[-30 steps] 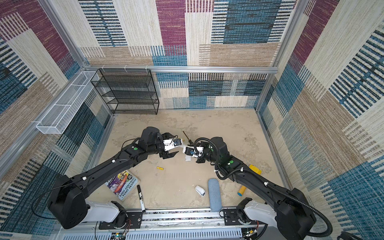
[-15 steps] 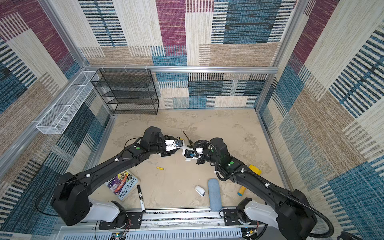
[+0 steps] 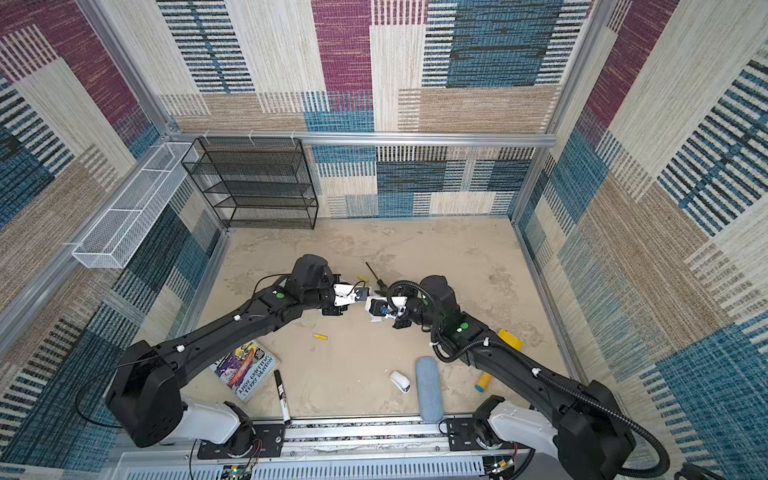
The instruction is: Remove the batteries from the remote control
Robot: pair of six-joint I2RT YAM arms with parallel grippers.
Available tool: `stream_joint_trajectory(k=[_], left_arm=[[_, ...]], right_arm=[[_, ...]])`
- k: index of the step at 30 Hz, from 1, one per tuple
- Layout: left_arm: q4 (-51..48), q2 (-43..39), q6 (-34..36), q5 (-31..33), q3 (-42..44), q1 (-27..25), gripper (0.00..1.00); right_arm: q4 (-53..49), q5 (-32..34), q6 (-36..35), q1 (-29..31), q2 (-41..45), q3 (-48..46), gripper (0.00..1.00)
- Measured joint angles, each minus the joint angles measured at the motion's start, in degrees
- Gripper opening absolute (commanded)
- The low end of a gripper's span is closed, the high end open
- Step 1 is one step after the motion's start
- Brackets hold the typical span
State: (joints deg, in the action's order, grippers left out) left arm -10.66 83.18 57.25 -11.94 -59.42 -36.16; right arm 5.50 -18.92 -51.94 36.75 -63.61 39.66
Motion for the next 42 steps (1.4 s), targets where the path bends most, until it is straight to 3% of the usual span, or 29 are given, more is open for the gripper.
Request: stream_joint_trajectory(k=[4,11,19,23,29,36,42], left_arm=[[0.09,0.07,-0.13,0.59,-0.04,-0.15,0.07],[1.18,0.15,-1.84,3.19,0.09,-0.07,0.0],[5.31,0.09,-2.01,7.17,2.12,-0.04,0.0],[9.9,-0.26,-1.75,10.73,5.64,0.02,0.0],[20.61,-0.66,-0.07,16.2,11.58,0.04,0.0],[38.14,-1.27,3.3,20.9,19.52,-0.02,0.0],[57.51,-0.37,10.51,24.26,25.33,-0.26,0.0]], right_arm=[[-0.31,0.02,0.04,0.02,0.22,0.0,0.24],[0.57,-0.04,0.46,0.09,0.63,0.0,0.51],[-0.48,-0.04,0.55,0.15,2.75,0.0,0.61],[-2.54,0.55,3.98,0.15,5.55,0.42,0.68],[-6.69,3.76,18.29,-0.13,5.75,7.02,0.7],[-14.88,9.09,41.94,-1.77,-4.98,21.0,0.69],[-18.93,4.26,60.74,-6.19,-12.26,26.51,0.72]])
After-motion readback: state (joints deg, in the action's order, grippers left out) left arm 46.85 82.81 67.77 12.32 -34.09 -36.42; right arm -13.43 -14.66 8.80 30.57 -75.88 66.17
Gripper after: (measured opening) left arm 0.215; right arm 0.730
